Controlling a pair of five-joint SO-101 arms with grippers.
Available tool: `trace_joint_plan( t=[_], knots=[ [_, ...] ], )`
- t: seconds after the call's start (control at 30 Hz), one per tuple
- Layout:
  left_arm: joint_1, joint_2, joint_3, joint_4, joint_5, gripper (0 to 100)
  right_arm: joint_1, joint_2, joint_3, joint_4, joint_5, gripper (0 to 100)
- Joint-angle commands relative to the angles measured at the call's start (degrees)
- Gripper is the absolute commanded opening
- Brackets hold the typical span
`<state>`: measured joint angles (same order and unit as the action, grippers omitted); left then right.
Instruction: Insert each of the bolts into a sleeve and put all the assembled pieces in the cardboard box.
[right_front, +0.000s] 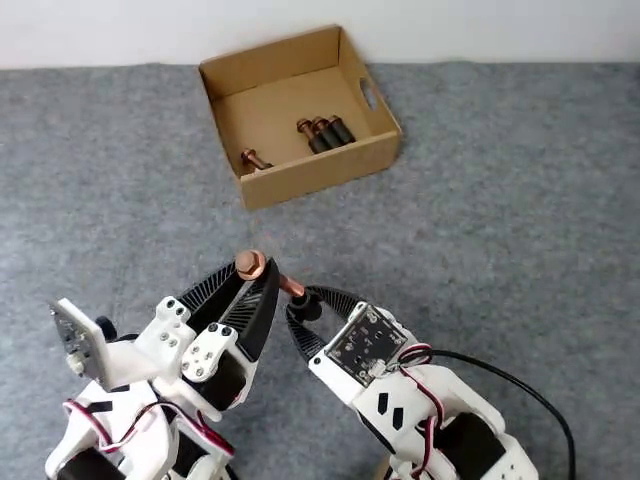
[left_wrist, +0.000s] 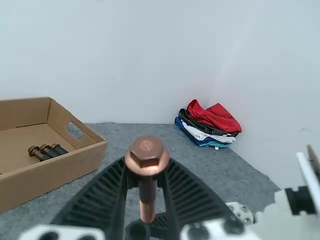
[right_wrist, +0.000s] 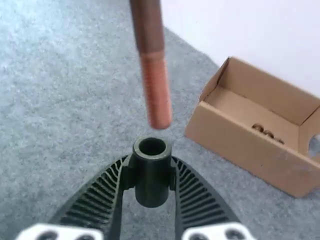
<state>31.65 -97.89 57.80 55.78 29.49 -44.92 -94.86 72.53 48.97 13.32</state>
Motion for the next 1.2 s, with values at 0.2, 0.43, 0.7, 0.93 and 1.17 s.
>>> trace_joint_plan(
  t=[0.2, 0.43, 0.7, 0.93, 1.17],
  knots=[
    [0.26, 0.62, 1.80, -0.18, -1.05, 0, -0.31, -0.48, -1.05, -2.59, 3.25, 0.9],
    [0.35, 0.62, 2.95, -0.09, -2.99, 0, -0.04, -0.48, -1.05, -2.68, 3.25, 0.9],
    [0.79, 0.62, 4.70, -0.18, -5.80, 0, 1.45, -0.48, -1.05, -4.00, 3.25, 0.9],
    [0.79, 0.62, 11.56, -0.35, -5.89, 1, 1.45, -0.48, -1.05, -4.97, 3.34, 0.9],
    [0.79, 0.62, 12.88, -0.09, -9.76, 19, 1.45, -0.48, -0.97, -4.97, 3.34, 0.9]
  ],
)
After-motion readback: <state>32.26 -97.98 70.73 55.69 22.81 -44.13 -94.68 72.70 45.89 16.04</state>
